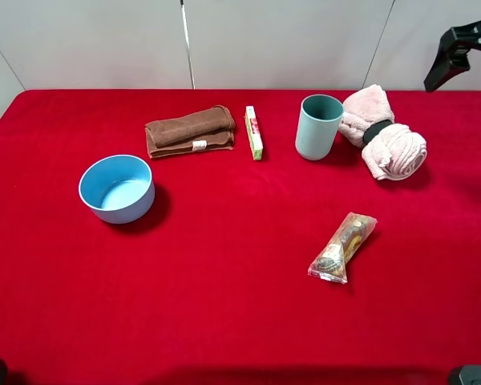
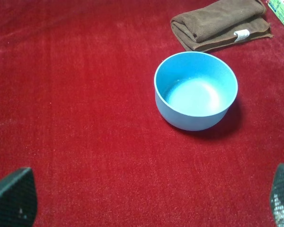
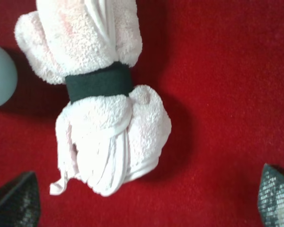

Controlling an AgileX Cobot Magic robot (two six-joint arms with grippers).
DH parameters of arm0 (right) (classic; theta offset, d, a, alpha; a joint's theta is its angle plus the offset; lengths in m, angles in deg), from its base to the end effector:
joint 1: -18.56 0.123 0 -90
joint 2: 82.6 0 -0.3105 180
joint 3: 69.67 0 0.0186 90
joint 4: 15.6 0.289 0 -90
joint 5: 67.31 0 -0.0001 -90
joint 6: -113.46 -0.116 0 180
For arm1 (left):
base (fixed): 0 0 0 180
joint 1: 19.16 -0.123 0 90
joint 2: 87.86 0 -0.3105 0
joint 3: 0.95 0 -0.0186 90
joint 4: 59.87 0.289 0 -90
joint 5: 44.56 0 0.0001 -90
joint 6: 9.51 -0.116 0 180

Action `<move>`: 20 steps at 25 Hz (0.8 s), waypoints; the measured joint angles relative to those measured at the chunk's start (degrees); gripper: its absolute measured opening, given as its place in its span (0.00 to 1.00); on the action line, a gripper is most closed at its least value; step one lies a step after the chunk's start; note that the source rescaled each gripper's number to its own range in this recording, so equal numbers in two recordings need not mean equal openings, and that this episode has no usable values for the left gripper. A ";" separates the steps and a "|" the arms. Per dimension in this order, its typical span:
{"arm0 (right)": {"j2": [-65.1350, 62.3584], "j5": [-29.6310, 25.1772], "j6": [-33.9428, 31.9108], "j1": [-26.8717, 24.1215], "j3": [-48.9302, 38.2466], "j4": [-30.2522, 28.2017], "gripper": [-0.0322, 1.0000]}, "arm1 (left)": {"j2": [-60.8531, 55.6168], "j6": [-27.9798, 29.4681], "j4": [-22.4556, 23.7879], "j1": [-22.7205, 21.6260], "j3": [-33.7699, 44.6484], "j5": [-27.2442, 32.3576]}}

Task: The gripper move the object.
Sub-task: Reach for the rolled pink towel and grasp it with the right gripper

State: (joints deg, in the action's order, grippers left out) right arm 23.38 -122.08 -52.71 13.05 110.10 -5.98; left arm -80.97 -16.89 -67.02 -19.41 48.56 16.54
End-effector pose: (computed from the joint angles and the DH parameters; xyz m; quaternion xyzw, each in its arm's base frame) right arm 0.4059 -0.0232 0.2503 -0.0350 0.9828 0.0468 0.1750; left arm 0.0246 -0.0125 0.2827 0.0556 0.8514 -0.0277 0.5208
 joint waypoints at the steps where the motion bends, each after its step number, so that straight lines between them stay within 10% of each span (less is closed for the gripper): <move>1: 1.05 0.00 -0.01 0.00 0.70 0.35 1.00 | 0.00 0.00 0.00 0.00 0.00 0.00; 20: 19.79 -0.34 3.85 7.42 10.58 2.33 1.00 | 0.00 0.00 0.05 0.00 0.00 0.00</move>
State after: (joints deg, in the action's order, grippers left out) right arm 43.17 -122.42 -48.86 20.46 120.68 -3.65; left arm -80.97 -16.89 -66.97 -19.41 48.56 16.54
